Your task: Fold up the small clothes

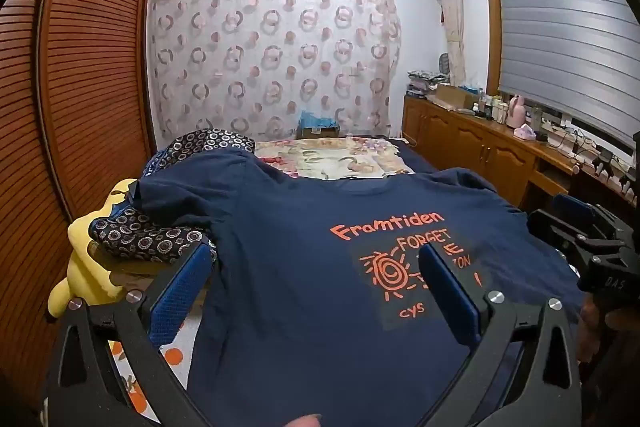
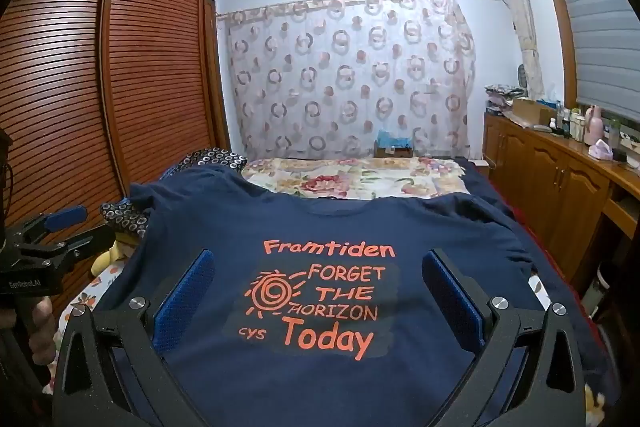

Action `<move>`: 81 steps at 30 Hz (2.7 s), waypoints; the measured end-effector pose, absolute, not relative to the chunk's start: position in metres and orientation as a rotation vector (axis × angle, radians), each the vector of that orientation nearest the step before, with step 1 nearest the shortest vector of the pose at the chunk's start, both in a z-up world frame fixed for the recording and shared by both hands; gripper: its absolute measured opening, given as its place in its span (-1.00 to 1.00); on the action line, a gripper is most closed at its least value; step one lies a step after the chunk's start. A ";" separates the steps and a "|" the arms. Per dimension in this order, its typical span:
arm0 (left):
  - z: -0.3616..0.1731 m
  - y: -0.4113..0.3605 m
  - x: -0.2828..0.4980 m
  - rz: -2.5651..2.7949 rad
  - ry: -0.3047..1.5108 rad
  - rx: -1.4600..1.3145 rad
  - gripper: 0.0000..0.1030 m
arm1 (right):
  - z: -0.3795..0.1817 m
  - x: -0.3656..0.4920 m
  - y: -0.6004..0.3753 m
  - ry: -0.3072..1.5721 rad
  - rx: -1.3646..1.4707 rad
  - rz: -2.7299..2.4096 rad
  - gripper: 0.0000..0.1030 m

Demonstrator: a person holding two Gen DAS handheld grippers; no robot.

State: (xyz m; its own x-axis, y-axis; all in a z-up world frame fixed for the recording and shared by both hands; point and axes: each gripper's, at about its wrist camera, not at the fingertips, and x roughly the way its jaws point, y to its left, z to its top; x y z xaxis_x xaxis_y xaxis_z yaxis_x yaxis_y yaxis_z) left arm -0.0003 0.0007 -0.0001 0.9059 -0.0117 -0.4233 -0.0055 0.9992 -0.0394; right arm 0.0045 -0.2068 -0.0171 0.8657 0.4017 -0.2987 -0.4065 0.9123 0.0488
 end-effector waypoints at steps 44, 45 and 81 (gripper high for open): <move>-0.005 0.003 0.000 0.000 0.445 -0.040 1.00 | -0.016 0.003 -0.209 0.305 0.001 0.428 1.00; -0.005 0.003 0.000 0.000 0.444 -0.041 1.00 | -0.017 0.003 -0.209 0.305 0.001 0.428 1.00; -0.011 0.001 0.004 -0.003 0.448 -0.040 1.00 | -0.016 0.003 -0.211 0.302 0.010 0.433 1.00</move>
State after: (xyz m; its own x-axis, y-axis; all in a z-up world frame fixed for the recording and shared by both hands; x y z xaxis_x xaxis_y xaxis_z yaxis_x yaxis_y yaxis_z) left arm 0.0042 0.0015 -0.0108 0.9015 -0.0118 -0.4327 -0.0059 0.9992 -0.0396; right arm 0.0029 -0.2113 -0.0161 0.8637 0.4151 -0.2859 -0.4121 0.9082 0.0736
